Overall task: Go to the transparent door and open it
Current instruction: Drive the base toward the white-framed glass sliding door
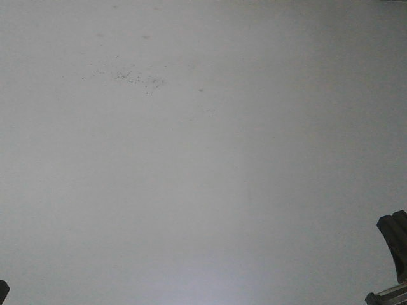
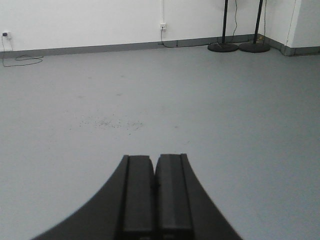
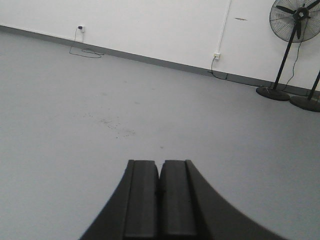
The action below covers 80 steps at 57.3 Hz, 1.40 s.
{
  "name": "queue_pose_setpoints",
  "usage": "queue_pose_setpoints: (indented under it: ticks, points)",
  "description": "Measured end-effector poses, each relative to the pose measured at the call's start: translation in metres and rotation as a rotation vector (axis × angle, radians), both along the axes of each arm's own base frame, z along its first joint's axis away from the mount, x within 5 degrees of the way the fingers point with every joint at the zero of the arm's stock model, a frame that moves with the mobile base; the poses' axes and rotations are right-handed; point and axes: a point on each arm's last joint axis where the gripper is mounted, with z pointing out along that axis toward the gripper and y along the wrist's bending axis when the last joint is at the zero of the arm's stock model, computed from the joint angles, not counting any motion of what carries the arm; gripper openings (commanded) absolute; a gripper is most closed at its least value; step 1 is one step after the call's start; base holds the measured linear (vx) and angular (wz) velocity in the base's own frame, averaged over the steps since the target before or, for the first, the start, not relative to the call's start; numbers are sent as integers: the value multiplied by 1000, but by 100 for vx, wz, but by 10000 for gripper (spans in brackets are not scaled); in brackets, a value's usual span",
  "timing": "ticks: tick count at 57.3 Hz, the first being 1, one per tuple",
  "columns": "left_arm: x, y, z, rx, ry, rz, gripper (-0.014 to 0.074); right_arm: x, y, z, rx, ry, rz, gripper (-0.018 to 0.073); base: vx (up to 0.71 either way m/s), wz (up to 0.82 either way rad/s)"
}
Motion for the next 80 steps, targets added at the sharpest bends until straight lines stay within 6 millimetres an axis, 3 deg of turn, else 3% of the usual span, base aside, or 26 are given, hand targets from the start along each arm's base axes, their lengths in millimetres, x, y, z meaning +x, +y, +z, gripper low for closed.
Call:
queue_pose_setpoints:
  ticks: [44,80]
  points:
    - [0,0,0,0,0,0,0,0,0,0,0,0,0,0,4,14]
    - [0,-3,0,0,0,-47,0,0,0,0,0,0,0,0,14,52]
